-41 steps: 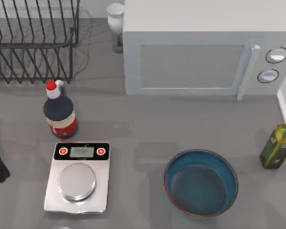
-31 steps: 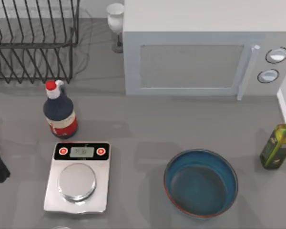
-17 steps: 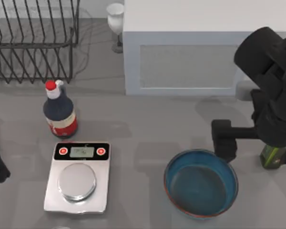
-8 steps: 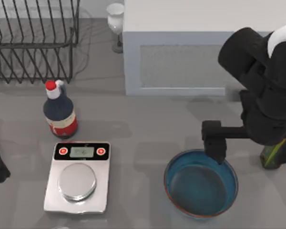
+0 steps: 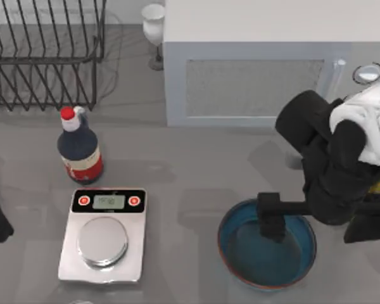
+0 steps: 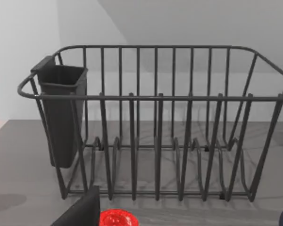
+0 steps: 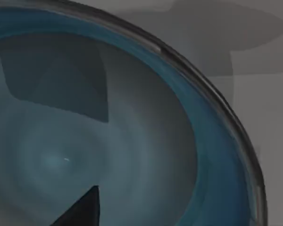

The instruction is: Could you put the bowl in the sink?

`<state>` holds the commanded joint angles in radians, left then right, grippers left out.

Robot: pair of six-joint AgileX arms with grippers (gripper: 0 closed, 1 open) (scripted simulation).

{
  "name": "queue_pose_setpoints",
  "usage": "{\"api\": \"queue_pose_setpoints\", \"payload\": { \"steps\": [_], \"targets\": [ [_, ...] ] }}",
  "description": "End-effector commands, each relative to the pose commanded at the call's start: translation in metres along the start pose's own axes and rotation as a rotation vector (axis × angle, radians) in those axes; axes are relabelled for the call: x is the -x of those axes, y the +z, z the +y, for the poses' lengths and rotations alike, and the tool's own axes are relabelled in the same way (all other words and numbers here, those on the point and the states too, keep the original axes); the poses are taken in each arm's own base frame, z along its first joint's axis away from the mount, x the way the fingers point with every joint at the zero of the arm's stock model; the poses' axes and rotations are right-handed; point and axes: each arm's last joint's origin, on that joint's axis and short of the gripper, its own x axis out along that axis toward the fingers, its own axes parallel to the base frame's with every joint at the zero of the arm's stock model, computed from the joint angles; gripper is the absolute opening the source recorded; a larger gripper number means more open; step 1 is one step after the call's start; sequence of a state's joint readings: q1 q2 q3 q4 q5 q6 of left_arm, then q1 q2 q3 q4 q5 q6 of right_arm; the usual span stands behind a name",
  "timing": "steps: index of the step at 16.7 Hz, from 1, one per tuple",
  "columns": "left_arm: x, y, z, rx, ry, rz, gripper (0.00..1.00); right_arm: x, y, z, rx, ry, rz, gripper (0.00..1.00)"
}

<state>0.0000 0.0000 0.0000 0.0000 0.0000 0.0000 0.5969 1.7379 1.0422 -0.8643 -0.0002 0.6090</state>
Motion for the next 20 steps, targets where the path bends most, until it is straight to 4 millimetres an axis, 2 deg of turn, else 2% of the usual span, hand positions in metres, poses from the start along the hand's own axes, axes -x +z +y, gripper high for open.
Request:
{"api": "queue_pose_setpoints", "payload": {
  "steps": [3,7,20],
  "targets": [
    [0.000,0.000,0.000,0.000,0.000,0.000,1.00,-0.020,-0.003,-0.002,-0.001,-0.006,0.008,1.00],
    [0.000,0.000,0.000,0.000,0.000,0.000,1.00,-0.021,-0.003,-0.002,-0.001,-0.007,0.009,1.00],
    [0.000,0.000,0.000,0.000,0.000,0.000,1.00,-0.021,-0.003,-0.002,-0.001,-0.007,0.009,0.02]
  ]
}}
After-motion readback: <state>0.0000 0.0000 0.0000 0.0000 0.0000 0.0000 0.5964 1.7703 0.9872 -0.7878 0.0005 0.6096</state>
